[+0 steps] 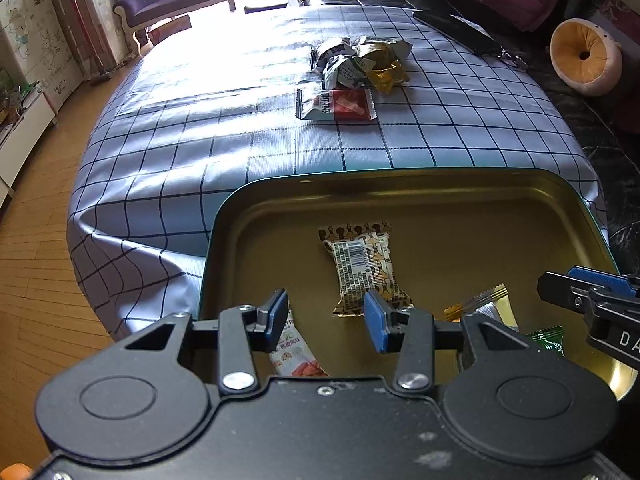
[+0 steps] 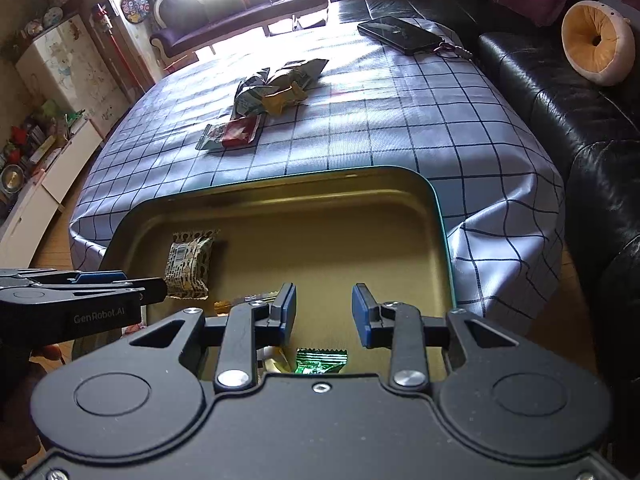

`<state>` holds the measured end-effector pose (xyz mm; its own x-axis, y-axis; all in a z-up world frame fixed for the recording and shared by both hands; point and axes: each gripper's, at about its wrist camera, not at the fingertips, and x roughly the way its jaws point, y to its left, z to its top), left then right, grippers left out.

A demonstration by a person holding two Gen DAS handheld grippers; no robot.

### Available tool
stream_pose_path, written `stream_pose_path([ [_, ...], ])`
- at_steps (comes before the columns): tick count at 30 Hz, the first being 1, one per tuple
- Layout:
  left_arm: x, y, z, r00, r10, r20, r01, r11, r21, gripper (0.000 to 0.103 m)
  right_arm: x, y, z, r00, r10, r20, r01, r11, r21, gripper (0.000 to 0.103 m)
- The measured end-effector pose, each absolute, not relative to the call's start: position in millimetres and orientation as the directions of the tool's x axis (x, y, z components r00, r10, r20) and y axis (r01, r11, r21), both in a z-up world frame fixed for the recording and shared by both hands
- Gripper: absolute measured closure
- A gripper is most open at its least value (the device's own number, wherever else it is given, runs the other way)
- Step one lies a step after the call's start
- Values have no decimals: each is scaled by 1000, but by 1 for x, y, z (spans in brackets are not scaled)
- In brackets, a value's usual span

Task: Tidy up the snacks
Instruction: 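Move both open grippers back from the tray to the snack heap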

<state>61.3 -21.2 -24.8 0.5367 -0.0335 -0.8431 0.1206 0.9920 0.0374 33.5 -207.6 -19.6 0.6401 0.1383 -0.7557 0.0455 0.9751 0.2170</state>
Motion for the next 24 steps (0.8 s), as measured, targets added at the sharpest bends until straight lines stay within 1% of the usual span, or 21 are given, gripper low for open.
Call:
stream_pose_path([
  [6, 66, -19, -26, 543, -48, -838, 135, 990, 30, 59, 37, -208, -19, 653, 127, -747, 69, 972, 225, 60],
  [14, 69, -17, -25, 590, -48, -806, 133, 990, 39, 58, 44, -210, -18, 662, 112, -741, 110, 964, 243, 60],
  [16, 70, -16, -23, 612, -36, -790, 123, 991, 50, 57, 46, -209, -18, 666, 106, -738, 110, 965, 238, 60],
  [18, 71, -15, -22, 632, -19, -775, 109, 992, 65, 54, 49, -208, -17, 669, 99, -737, 107, 968, 226, 60],
  [21, 73, -16, -21, 651, -1, -759, 103, 991, 88, 54, 52, -206, -17, 669, 98, -736, 100, 970, 220, 60],
  [24, 77, -16, -21, 649, -4, -761, 108, 990, 87, 54, 56, -205, -17, 667, 106, -738, 94, 970, 225, 60],
])
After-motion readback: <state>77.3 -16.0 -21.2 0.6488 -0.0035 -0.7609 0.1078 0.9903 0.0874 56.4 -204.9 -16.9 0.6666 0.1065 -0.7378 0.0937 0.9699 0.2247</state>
